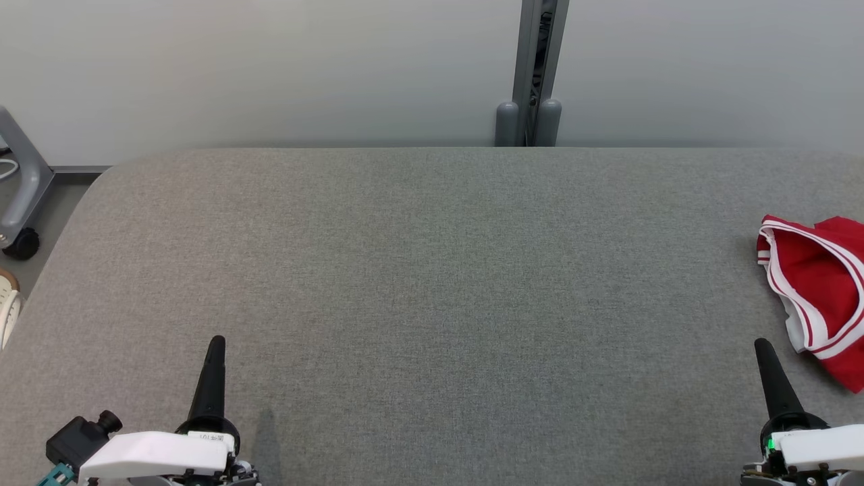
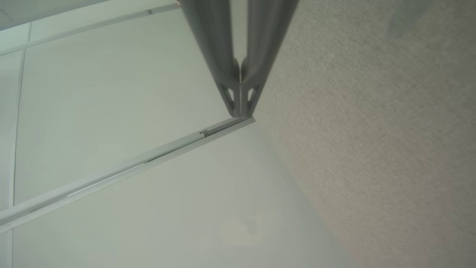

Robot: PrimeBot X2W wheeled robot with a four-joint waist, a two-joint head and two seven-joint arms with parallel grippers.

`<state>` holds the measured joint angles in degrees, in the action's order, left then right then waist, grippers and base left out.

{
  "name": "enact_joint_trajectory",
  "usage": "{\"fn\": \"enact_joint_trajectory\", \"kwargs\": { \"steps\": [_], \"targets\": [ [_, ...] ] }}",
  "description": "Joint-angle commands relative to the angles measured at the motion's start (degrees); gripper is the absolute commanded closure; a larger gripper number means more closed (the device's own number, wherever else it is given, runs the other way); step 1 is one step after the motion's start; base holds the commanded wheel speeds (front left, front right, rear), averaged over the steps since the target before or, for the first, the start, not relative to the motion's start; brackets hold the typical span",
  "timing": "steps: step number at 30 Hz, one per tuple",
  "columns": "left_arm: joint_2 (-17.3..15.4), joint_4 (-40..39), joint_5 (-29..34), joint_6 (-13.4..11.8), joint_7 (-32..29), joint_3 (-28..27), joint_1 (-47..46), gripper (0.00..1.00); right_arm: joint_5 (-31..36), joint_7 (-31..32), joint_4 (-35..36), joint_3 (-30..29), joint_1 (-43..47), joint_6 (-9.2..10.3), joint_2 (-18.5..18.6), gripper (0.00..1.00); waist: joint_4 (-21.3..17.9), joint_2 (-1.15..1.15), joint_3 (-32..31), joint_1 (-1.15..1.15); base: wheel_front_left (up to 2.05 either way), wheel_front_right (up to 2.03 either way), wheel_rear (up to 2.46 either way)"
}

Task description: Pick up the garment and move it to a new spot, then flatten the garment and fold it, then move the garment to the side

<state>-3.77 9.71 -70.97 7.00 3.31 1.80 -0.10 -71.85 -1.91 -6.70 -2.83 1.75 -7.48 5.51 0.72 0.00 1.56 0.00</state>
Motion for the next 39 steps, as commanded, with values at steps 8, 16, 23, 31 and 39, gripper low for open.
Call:
{"fn": "enact_joint_trajectory", "kwargs": {
  "steps": [8, 16, 23, 31, 39],
  "targets": [
    [-0.53, -0.81, -4.8, 0.34, -1.14, -0.53, -1.01, 1.0, -5.16, 1.5, 0.75, -0.79, 0.35, -0.02, 0.7, 1.0, -0.1, 0.0, -0.22, 0.0, 0.0, 0.0, 0.0],
    [-0.57, -0.98, -8.58, 0.41, -2.06, -0.71, -1.01, 1.0, -9.19, 2.59, 0.9, -1.34, 0.53, -0.02, 0.79, 1.0, -0.21, 0.0, -0.44, 0.0, 0.0, 0.0, 0.0],
    [-0.58, -1.1, -11.67, 0.47, -2.78, -0.91, -1.0, 1.0, -12.46, 3.56, 1.03, -1.74, 0.7, -0.02, 0.86, 1.0, -0.3, 0.0, -0.63, 0.0, 0.0, 0.0, 0.0],
    [-0.6, -1.23, -14.57, 0.55, -3.54, -1.1, -1.0, 1.0, -15.56, 4.44, 1.12, -2.19, 0.88, -0.02, 0.89, 1.0, -0.39, 0.0, -0.82, 0.0, 0.0, 0.0, 0.0],
    [-0.62, -1.35, -17.73, 0.56, -4.3, -1.32, -1.0, 1.0, -18.84, 5.51, 1.23, -2.71, 0.93, -0.02, 0.93, 1.0, -0.5, 0.0, -1.04, 0.0, 0.0, 0.0, 0.0]
  ]
}}
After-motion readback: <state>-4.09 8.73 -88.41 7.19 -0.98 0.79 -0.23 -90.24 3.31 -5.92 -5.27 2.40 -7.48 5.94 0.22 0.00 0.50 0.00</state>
